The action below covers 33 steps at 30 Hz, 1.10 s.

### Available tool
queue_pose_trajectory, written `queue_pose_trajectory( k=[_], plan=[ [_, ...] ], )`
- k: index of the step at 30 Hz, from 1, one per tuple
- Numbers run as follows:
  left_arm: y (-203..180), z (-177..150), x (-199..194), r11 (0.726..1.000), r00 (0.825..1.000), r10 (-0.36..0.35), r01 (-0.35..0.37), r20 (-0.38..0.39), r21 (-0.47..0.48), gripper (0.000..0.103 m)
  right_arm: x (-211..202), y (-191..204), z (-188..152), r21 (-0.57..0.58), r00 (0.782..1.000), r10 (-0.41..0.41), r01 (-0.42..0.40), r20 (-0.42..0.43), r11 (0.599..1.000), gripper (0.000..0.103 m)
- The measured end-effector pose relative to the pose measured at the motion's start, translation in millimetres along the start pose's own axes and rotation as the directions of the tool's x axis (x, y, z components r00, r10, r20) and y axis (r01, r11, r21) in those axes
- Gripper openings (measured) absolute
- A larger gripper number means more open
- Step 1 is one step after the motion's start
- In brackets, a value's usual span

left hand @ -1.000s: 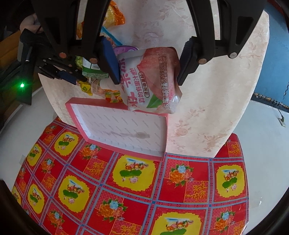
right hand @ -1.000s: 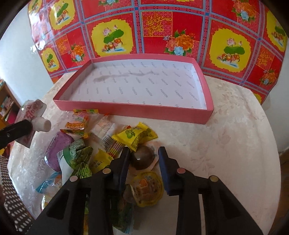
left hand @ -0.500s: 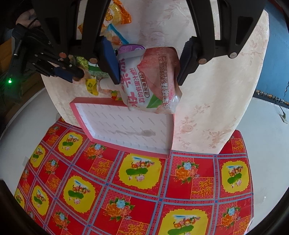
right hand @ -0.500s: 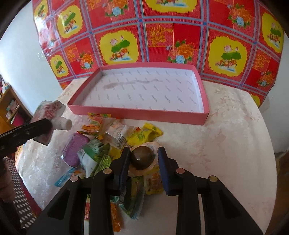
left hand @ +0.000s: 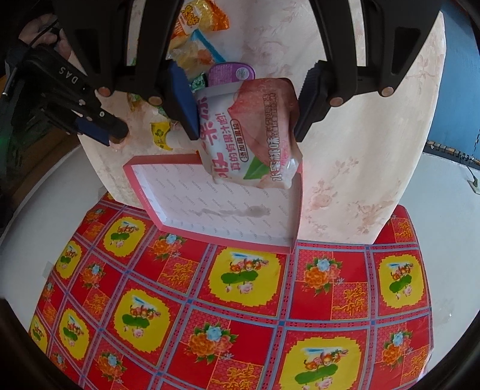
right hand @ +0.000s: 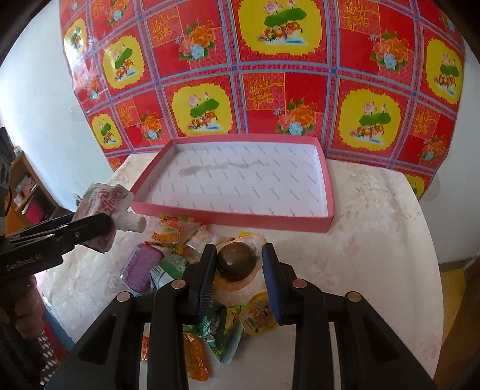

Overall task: Organize snacks
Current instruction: 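Carry the milk bag with the left gripper while the right carries the brown ball into the pink tray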

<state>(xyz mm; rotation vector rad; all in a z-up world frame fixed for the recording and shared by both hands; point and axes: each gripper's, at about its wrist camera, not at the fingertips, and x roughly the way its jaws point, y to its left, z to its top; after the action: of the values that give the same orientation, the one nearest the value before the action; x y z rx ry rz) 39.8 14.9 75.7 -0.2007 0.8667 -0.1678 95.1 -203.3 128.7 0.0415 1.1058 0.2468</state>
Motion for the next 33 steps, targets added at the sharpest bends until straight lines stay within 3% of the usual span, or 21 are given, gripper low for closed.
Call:
queue_pose_trajectory(
  k=[21,33],
  plan=[
    [-2.3,38.3,19.3,0.999,0.999,0.018,-0.019,0.029,0.027,0.064,6.2,-0.4,42.3,-0.016,0.998,0.023,-0.023,0.057,1.0,0.032],
    [-6.5,65.5,46.2,0.999,0.999,0.035,-0.036,0.034,0.04,0.064,32.1,-15.0,66.3,-0.001,0.999,0.023,-0.023,0.048,1.0,0.032]
  ],
)
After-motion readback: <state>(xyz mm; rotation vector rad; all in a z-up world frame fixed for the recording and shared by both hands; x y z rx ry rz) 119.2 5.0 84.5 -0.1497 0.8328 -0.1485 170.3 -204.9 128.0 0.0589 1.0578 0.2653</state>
